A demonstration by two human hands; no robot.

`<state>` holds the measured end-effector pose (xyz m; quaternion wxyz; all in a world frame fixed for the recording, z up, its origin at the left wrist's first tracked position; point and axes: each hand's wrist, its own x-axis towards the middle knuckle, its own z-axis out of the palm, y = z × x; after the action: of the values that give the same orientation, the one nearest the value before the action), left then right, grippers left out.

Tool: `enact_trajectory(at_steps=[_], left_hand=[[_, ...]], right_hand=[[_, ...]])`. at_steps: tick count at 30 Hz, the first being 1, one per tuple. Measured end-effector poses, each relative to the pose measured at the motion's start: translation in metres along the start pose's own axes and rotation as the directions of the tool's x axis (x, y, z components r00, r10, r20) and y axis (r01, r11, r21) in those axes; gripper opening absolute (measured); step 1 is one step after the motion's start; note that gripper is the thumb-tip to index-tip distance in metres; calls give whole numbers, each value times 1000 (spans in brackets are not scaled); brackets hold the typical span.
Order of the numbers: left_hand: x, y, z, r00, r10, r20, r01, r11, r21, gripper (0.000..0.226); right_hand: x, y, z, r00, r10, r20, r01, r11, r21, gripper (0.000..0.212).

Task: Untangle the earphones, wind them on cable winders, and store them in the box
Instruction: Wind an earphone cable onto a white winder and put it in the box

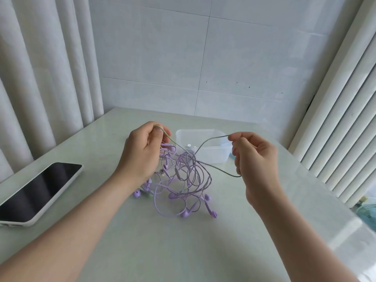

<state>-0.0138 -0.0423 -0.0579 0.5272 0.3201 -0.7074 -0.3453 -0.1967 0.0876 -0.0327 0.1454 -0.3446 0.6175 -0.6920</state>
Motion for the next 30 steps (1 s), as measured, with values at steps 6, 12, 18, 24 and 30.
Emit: enact_trajectory(at_steps=[6, 12, 18, 24, 30], left_hand=[[-3, 5, 1, 998, -21, 62, 29, 993, -116, 28], [-7, 17, 3, 987, -113, 118, 139, 962, -237, 45], [-8, 23, 3, 983, -115, 142, 145, 964, -224, 50], [-9, 20, 6, 985, -56, 166, 89, 976, -198, 52], [-10, 15, 7, 972, 0, 236, 15, 998, -65, 49]], right_hand=[[1, 17, 1, 997, -74, 7, 66, 839, -541, 19], [-3, 28, 4, 987, 40, 153, 105, 560, -822, 27], [-12, 22, 9, 945, -166, 282, 323, 604, -729, 28], [-11, 24, 11, 788, -425, 445, 603, 679, -419, 26], [-10, 25, 19, 839, -408, 361, 526, 776, -346, 15]])
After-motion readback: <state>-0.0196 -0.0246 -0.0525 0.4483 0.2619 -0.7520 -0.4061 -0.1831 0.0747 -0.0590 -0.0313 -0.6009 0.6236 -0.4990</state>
